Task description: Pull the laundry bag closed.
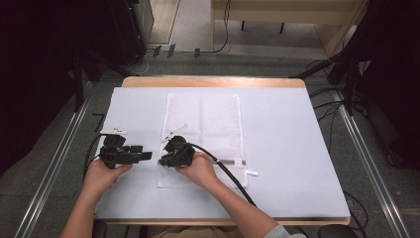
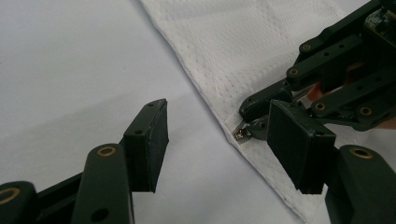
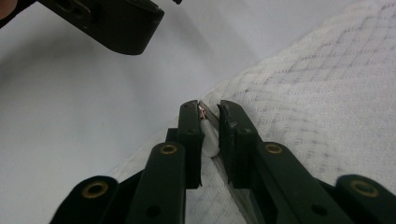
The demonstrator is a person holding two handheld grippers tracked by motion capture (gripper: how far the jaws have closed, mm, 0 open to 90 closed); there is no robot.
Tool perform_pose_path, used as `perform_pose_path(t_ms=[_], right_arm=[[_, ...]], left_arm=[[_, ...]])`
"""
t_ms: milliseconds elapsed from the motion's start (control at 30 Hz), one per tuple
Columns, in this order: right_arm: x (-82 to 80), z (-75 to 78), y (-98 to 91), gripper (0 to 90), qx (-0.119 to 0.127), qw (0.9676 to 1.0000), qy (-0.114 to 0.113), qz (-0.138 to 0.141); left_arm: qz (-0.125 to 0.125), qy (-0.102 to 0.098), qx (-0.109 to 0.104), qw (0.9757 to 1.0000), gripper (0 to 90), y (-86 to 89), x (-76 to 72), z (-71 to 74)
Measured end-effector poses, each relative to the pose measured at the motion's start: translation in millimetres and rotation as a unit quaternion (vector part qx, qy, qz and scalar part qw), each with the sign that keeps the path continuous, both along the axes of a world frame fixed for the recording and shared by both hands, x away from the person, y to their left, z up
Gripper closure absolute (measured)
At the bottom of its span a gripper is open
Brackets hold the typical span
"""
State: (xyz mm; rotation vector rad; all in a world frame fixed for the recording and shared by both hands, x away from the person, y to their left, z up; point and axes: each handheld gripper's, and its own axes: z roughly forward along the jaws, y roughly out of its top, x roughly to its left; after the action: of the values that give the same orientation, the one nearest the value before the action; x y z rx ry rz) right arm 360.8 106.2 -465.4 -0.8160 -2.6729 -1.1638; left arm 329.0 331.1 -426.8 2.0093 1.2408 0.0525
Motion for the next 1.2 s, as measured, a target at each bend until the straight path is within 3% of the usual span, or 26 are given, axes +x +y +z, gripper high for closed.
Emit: perform_pose_path(t_ms=[67,233,433,533,700,900,1200], right_arm=[[0.4,-0.6,1.1,81.1,0.002,1.0,0.005,-0.002],[-4.1,2.3,2.8,86.4,-0.013,0.9998,-0.01,0.01],[-5.9,0.9,3.4,83.3,-0.012,0.9998,-0.013,0.013],[-9.8,-0.7,3.1,87.0,-0.011,0.9991,-0.035,0.021],[-6.2,1.9,1.8,87.9,-0.014,0.9994,-0.02,0.024],[0.0,19.1,-5.2,88.3,-0.003,0.9993,-0.032,0.018],[2.1,32.0,-11.9,88.3,0.009,0.9991,-0.04,0.014]], left_arm=[[0.002,0.0,0.001,1.0,39.3,1.5,-0.1,0.2],[0.007,0.0,-0.002,1.0,39.4,3.9,-0.3,0.6],[0.01,-0.002,-0.004,0.9999,40.0,4.7,-0.7,1.0],[0.01,-0.001,-0.005,0.9999,40.8,4.2,-0.9,1.3],[0.009,0.001,-0.007,0.9999,42.8,3.2,-1.1,1.0],[-0.01,-0.006,-0.004,0.9999,42.4,-3.1,-2.0,0.7],[-0.045,-0.012,-0.003,0.9989,42.5,-15.0,-3.1,-0.6]])
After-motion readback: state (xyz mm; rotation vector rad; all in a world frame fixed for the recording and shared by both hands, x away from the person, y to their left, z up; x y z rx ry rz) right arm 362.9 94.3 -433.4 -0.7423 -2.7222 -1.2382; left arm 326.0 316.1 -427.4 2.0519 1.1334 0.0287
